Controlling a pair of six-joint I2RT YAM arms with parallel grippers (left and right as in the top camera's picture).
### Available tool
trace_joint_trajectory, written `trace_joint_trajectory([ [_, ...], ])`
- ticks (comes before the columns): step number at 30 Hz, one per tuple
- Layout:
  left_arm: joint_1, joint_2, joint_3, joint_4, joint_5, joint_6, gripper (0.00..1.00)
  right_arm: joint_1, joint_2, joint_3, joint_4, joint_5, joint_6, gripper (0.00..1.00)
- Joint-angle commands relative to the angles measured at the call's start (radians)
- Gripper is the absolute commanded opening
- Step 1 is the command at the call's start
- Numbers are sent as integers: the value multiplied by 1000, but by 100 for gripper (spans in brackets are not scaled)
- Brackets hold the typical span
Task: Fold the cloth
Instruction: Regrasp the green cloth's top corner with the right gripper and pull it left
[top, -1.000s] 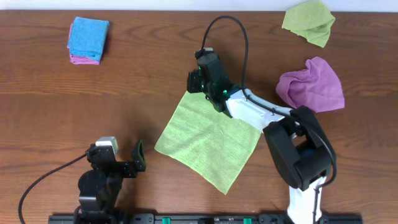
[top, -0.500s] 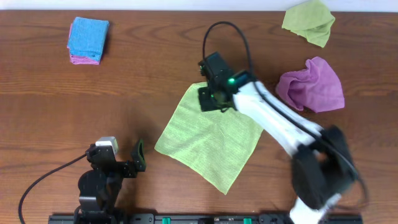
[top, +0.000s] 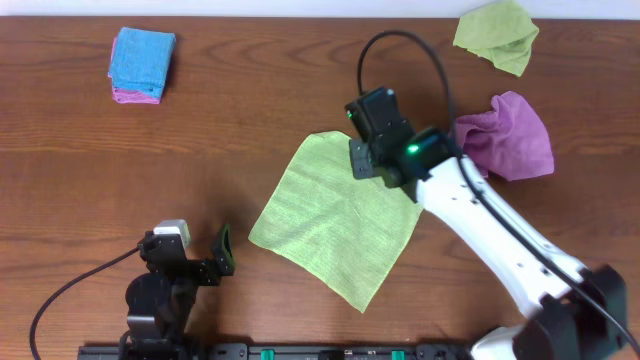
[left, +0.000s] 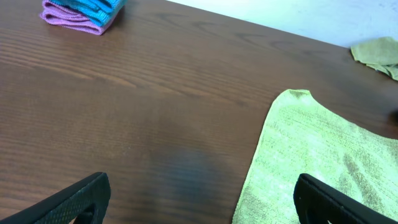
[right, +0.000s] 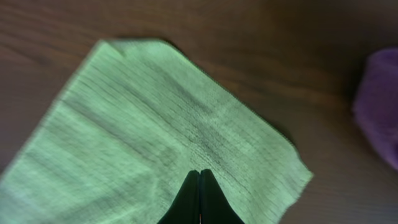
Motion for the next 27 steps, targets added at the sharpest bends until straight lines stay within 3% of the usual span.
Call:
trace_joint_trajectory([
  [1, 5, -6, -20, -2, -2, 3, 95, -14, 68, -71, 60, -2, -14, 1],
  [14, 5, -6, -20, -3, -2, 3, 95, -45, 275, -76, 189, -27, -16, 1],
  [27, 5, -6, -20, -3, -2, 3, 95, -65, 396, -76, 325, -220, -34, 1],
])
